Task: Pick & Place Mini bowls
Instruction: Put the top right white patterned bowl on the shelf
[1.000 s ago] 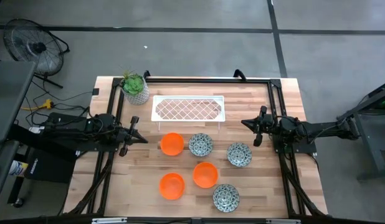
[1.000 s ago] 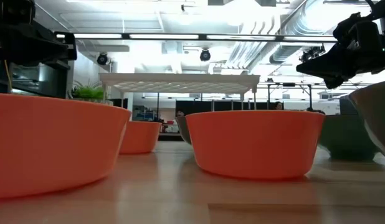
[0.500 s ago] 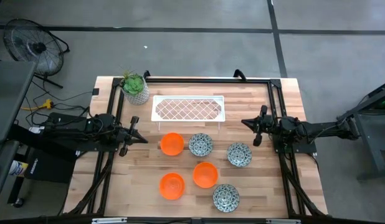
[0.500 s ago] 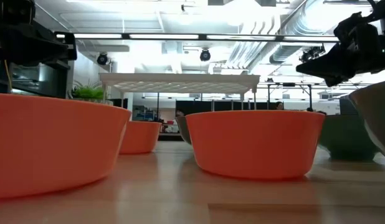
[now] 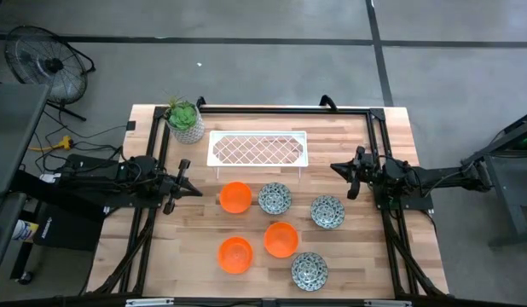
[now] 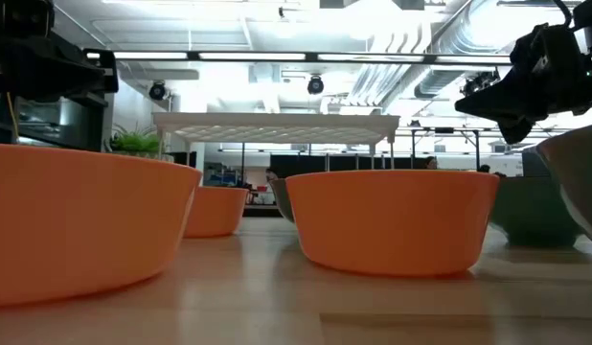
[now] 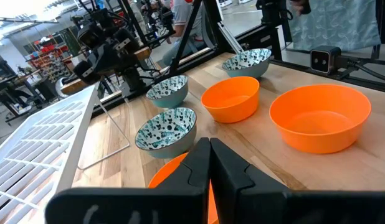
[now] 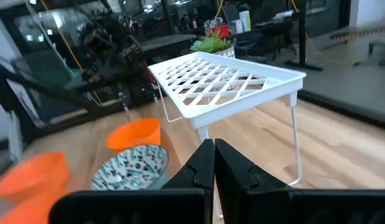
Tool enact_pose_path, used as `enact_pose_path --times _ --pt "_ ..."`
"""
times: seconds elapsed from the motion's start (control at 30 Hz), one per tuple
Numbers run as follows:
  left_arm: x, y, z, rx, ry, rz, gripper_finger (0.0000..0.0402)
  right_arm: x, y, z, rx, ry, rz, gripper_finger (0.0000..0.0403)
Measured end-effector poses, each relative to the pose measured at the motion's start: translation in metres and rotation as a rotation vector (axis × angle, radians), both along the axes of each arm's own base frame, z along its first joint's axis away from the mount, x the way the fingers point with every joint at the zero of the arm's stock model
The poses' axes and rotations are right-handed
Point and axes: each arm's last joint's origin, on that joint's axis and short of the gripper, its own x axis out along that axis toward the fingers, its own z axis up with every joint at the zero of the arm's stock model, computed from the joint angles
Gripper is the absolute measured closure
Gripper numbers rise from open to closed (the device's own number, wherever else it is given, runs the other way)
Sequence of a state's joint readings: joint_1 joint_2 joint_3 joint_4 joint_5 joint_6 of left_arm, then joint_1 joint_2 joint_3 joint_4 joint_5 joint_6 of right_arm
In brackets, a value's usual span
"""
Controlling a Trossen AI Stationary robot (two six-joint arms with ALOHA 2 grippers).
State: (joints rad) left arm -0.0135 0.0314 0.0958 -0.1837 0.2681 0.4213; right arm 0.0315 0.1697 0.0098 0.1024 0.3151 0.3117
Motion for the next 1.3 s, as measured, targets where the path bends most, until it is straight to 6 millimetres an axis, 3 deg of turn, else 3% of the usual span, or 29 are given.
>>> enact_pose_path --times 0.33,0.73,1.3 --pt "0.0000 0.0000 0.0000 0.000 0.000 0.000 0.0401 0.0000 0.0002 0.0001 0.301 -0.087 -0.011 0.0402" --pt "0.0000 0.0000 -0.0001 0.000 0.000 0.000 0.0401 0.0003 0.0006 0.0033 0.307 -0.119 0.009 0.0402" --pt "0.0000 0.0000 0.0000 0.000 0.000 0.000 0.0401 0.0013 0.0086 0.0029 0.298 -0.068 0.287 0.0394"
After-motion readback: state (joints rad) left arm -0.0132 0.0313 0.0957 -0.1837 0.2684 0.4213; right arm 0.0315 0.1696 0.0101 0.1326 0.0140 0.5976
